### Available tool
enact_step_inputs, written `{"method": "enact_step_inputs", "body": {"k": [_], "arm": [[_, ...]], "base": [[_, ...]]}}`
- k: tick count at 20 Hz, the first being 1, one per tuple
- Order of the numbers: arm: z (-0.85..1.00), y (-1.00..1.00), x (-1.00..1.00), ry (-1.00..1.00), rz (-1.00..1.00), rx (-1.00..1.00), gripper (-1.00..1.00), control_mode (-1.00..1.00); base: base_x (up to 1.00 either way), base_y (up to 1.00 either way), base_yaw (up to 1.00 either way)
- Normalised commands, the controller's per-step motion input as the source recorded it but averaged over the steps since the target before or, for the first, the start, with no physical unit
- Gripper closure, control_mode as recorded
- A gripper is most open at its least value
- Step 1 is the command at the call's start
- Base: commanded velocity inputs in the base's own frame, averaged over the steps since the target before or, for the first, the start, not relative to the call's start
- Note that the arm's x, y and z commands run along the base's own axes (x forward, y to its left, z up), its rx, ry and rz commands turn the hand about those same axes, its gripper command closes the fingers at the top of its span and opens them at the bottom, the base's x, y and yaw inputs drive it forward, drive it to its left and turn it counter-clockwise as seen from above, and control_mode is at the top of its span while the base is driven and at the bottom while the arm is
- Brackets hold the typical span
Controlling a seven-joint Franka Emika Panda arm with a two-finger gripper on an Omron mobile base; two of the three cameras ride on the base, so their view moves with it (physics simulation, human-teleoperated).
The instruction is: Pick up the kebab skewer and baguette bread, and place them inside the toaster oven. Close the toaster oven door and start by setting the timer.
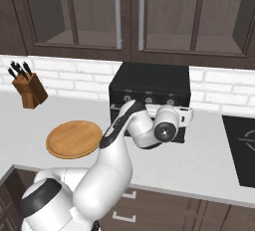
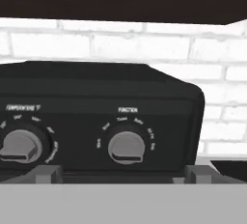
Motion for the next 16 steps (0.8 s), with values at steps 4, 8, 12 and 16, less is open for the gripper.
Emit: {"method": "enact_step_inputs", "body": {"k": [4, 8, 12, 16], "arm": [[0.00, 0.31, 0.06, 0.01, 0.00, 0.00, -1.00, -1.00], [0.00, 0.26, 0.00, 0.02, 0.00, 0.00, -1.00, -1.00], [0.00, 0.26, 0.00, 0.01, 0.00, 0.00, -1.00, -1.00], [0.00, 0.29, 0.00, 0.00, 0.00, 0.00, -1.00, -1.00]], "base": [[0.00, 0.00, 0.00], [0.00, 0.00, 0.00], [0.00, 0.00, 0.00], [0.00, 0.00, 0.00]]}}
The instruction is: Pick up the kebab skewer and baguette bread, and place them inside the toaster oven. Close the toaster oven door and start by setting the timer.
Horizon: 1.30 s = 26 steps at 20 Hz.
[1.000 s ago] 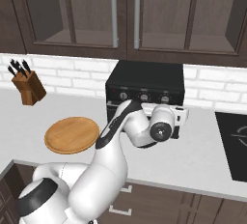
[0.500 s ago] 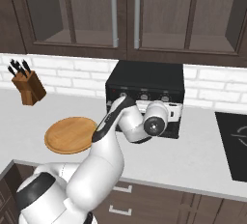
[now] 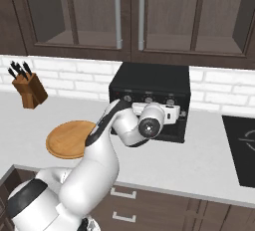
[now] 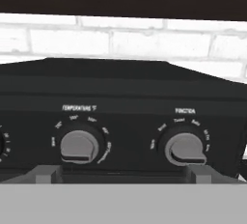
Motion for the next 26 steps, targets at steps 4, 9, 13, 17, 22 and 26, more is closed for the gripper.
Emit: {"method": "enact_step_inputs", "body": {"k": [4, 9, 13, 17, 22, 26], "arm": [[0.00, 0.51, 0.00, 0.00, 0.00, -0.01, -1.00, -1.00], [0.00, 0.40, 0.00, 0.00, 0.00, 0.00, -1.00, -1.00], [0.02, 0.00, 0.00, 0.06, 0.00, 0.00, -1.00, -1.00], [0.00, 0.14, 0.00, 0.02, 0.00, 0.00, -1.00, -1.00], [0.00, 0.39, 0.00, 0.00, 0.00, 0.00, -1.00, -1.00], [0.03, 0.26, 0.01, 0.00, 0.00, 0.00, -1.00, -1.00]], "base": [[0.00, 0.00, 0.00], [0.00, 0.00, 0.00], [0.00, 0.00, 0.00], [0.00, 0.00, 0.00], [0.00, 0.00, 0.00], [0.00, 0.00, 0.00]]}}
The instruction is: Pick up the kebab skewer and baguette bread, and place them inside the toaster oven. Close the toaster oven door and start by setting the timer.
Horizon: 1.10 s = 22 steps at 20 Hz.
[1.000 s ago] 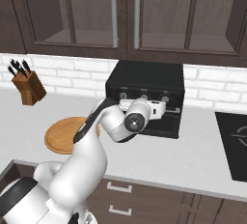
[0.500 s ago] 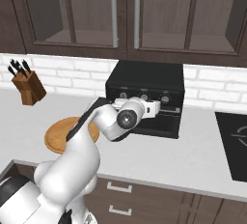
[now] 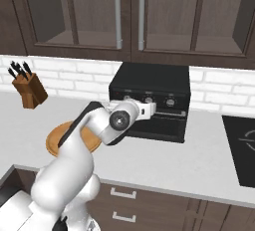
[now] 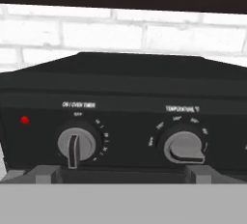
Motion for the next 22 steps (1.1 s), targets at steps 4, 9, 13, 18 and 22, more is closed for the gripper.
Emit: {"method": "enact_step_inputs", "body": {"k": [4, 9, 13, 18, 22], "arm": [[0.03, 0.28, 0.03, 0.00, 0.00, 0.00, -1.00, -1.00], [0.00, 0.25, 0.07, 0.00, 0.00, 0.00, -1.00, -1.00], [0.00, 0.00, 0.27, 0.01, 0.00, 0.05, -1.00, -1.00], [0.00, 0.03, 0.32, 0.02, 0.00, 0.00, -1.00, -1.00], [0.00, 0.06, 0.02, 0.00, 0.00, 0.00, -1.00, -1.00]], "base": [[0.00, 0.00, 0.00], [0.00, 0.00, 0.00], [0.00, 0.00, 0.00], [0.00, 0.00, 0.00], [0.00, 0.00, 0.00]]}}
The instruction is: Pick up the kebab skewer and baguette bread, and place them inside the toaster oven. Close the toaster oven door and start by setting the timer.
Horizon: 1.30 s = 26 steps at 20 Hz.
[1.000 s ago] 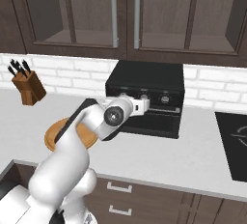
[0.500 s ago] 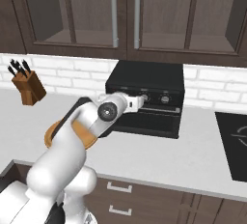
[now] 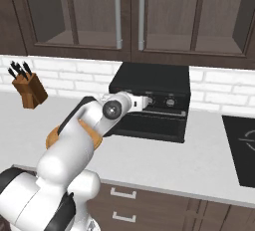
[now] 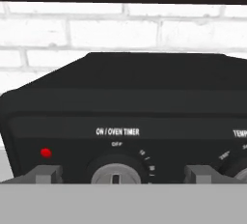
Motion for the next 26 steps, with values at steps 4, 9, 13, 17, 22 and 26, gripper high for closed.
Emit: {"method": "enact_step_inputs", "body": {"k": [4, 9, 13, 17, 22, 26], "arm": [[0.00, 0.00, 0.00, 0.00, 0.00, 0.00, -1.00, -1.00], [-0.05, 0.00, 0.00, 0.02, 0.00, 0.00, -1.00, -1.00], [-0.01, 0.00, 0.00, 0.02, 0.00, 0.00, -1.00, -1.00], [-0.04, 0.07, 0.00, 0.01, 0.00, 0.00, -1.00, -1.00], [-0.08, 0.06, 0.01, 0.01, 0.00, 0.00, -1.00, -1.00], [-0.04, 0.00, 0.08, 0.01, 0.00, 0.00, -1.00, -1.00]], "base": [[0.00, 0.00, 0.00], [0.00, 0.00, 0.00], [0.00, 0.00, 0.00], [0.00, 0.00, 0.00], [0.00, 0.00, 0.00], [0.00, 0.00, 0.00]]}}
